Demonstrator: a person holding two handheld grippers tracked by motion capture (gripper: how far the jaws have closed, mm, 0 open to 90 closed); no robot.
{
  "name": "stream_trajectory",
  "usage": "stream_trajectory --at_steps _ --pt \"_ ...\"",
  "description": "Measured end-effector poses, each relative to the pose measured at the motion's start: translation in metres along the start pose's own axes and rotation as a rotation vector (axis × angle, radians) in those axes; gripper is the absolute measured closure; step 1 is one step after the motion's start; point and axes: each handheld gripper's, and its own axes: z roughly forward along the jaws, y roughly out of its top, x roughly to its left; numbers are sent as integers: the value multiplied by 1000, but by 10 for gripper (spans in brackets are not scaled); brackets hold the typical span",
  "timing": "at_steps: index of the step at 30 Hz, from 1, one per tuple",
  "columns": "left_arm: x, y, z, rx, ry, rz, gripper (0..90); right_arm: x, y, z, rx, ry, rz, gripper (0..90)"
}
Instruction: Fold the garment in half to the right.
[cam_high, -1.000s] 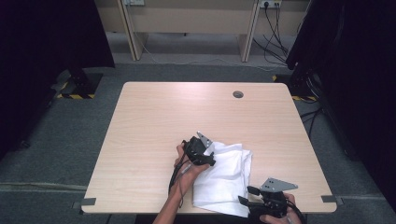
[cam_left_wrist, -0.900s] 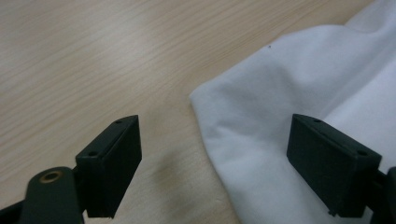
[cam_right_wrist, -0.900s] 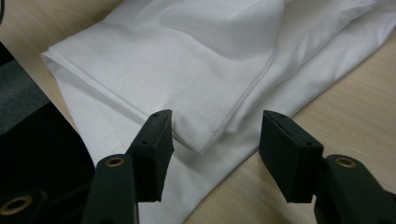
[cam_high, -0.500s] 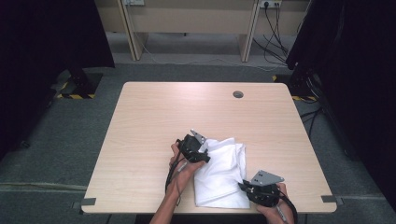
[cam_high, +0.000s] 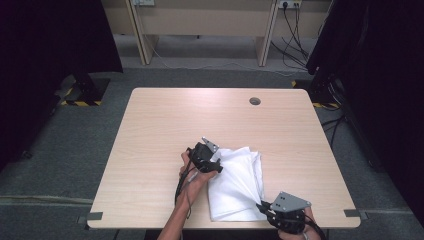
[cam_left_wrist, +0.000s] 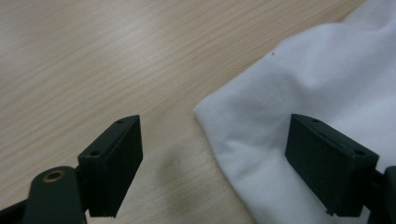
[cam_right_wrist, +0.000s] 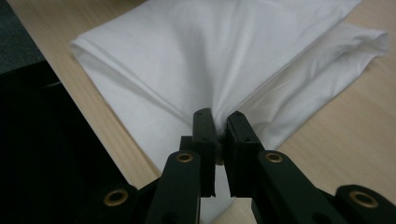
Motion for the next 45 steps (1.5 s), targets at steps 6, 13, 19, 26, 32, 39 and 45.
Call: stream_trajectory --at_steps 6,13,19,26,32,39,45 --pt "1 0 0 -1 -7 5 174 -8 -13 8 21 10 69 828" --pt "0 1 -10 -64 -38 22 159 -15 -16 3 35 -12 142 635" --pt "-11 -3 -26 -92 -53 70 140 -25 -6 -7 -6 -53 164 480" --pt "-30 -18 -37 -94 -90 126 128 -46 12 10 -13 -80 176 395" --pt "-43 -35 -48 -95 -88 143 115 -64 26 33 6 -115 205 300" --pt "-50 -47 -55 -112 -87 178 116 -63 30 53 80 -125 166 269" --pt "-45 -52 -68 -139 -110 160 112 -61 31 48 113 -179 127 262"
